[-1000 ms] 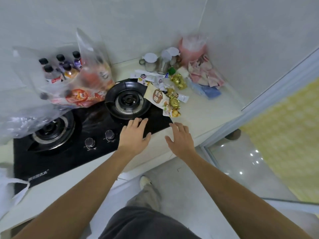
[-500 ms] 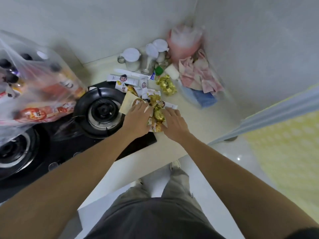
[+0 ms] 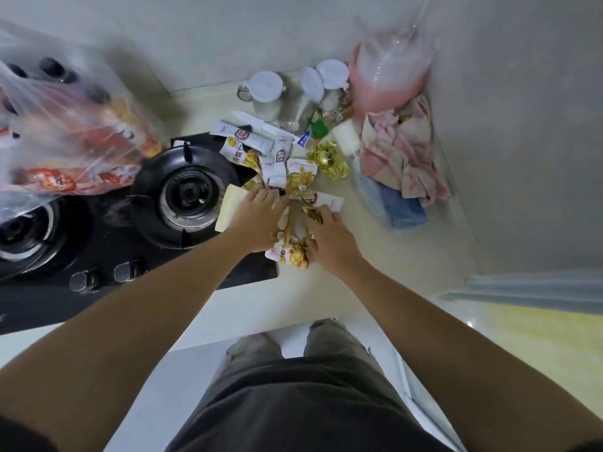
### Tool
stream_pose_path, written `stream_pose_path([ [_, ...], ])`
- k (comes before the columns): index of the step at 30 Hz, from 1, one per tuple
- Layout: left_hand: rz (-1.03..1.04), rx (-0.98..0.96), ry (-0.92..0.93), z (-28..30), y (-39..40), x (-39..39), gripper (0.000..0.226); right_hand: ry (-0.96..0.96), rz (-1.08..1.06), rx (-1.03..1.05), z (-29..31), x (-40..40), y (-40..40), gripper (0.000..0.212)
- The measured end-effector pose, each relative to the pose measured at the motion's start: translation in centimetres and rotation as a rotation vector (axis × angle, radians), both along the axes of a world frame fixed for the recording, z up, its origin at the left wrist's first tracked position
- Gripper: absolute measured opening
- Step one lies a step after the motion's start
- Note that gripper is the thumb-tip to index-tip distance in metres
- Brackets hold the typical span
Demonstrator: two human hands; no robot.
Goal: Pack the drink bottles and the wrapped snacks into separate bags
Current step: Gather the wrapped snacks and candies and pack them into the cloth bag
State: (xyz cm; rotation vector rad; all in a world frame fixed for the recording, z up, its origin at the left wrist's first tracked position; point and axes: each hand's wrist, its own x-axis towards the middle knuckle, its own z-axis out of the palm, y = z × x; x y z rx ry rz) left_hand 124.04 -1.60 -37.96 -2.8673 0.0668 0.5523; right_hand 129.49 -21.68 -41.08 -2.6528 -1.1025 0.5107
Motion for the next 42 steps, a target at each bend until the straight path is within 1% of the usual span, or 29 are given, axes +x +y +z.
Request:
stream_pose_path([
  [4,0.026,-0.011,-0.025,0.2,-0.7,-0.4,0.096,0.006,-0.003,0.074,-0.2,0.8,-0.9,0.047],
  [8,0.116,-0.089,-0.094,1.0,-1.0,-1.1,0.084,-0.028,0.015,0.186,0.5,1.4,-1.0,0.037],
  [12,0.206,-0.145,-0.231,3.3,-0.7,-2.9,0.071,-0.04,0.055,0.337,2.2,1.5,0.2,0.023],
  [15,0.31,-0.13,-0.3,5.8,0.2,-5.5,0.075,-0.05,0.135,0.378,3.9,1.1,2.0,0.026],
  [17,0.384,-0.107,-0.339,7.5,1.3,-8.1,0.071,-0.06,0.204,0.369,5.3,0.0,4.0,0.034],
  [20,0.511,-0.064,-0.382,9.7,3.1,-12.9,0.067,-0.067,0.315,0.371,7.5,-2.5,7.7,0.039],
  [25,0.737,-0.012,-0.446,11.8,6.2,-24.0,0.066,-0.056,0.526,0.399,10.5,-9.5,14.8,0.039],
  [29,0.945,0.037,-0.469,12.5,8.7,-35.2,0.067,-0.072,0.7,0.387,11.6,-18.1,20.6,0.039],
  [33,1.114,0.024,-0.485,12.6,11.3,-46.3,0.064,-0.047,0.789,0.364,11.7,-28.5,26.0,0.037],
  [38,1.249,0.02,-0.498,12.3,14.7,-59.1,0.062,0.004,0.888,0.359,11.3,-41.3,32.0,0.039],
  [42,1.319,0.012,-0.496,12.0,17.9,-66.9,0.066,0.025,0.933,0.348,11.0,-48.5,36.1,0.041],
])
